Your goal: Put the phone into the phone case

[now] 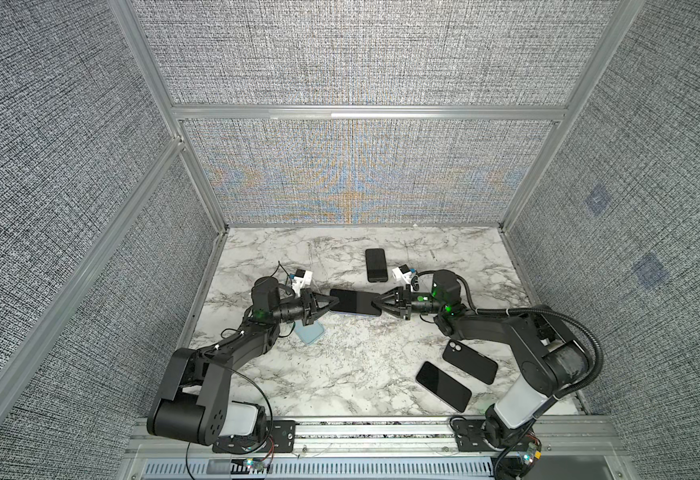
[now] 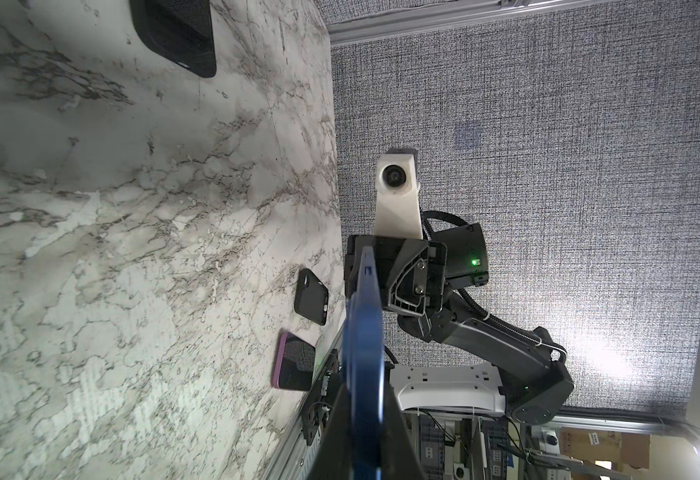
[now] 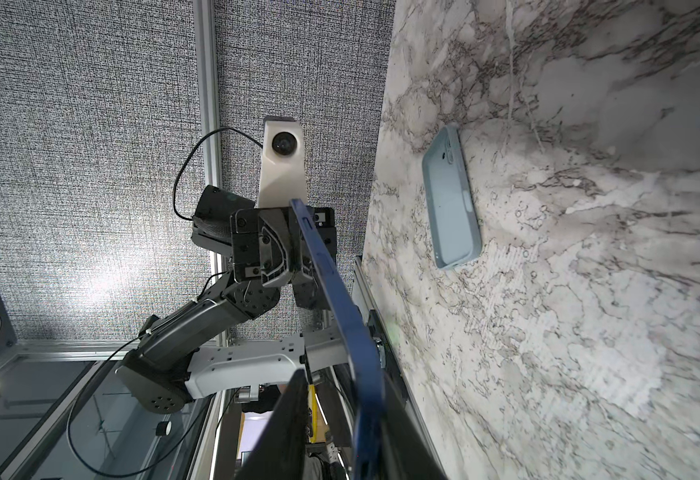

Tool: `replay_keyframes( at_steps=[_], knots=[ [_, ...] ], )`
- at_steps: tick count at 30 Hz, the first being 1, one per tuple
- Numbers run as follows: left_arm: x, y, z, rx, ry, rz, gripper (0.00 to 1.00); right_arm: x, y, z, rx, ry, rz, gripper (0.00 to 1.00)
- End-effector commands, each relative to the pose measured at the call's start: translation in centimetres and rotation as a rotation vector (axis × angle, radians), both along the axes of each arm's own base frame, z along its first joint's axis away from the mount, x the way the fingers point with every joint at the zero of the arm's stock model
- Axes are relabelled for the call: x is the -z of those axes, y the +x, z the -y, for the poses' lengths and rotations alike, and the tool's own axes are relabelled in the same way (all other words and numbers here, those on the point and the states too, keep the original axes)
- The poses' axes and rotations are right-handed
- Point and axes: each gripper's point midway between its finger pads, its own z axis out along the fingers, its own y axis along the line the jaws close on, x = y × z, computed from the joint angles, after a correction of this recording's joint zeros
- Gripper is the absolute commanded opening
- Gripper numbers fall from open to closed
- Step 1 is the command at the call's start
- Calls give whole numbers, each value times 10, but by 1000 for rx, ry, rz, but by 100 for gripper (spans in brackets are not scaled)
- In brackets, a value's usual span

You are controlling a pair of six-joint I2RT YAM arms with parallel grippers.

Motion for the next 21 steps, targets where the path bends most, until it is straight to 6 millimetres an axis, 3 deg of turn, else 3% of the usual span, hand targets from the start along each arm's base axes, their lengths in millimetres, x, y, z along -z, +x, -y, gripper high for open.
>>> replay_keyframes(
  at_steps=[1,8,17,21],
  knots=[
    [-3,-3,2,21,-9,22,3,-13,-1,-1,-17,49,52,23],
    [3,-4,1,18,5,7,9,-13,0,-1,-18,51,50,16],
    [15,-9,-2,13,70,-8,48,-14,1,4,-11,38,60,10],
    [38,-12,-12,-11,235,-57,64,-12,4,7,-2,34,56,10]
  ],
)
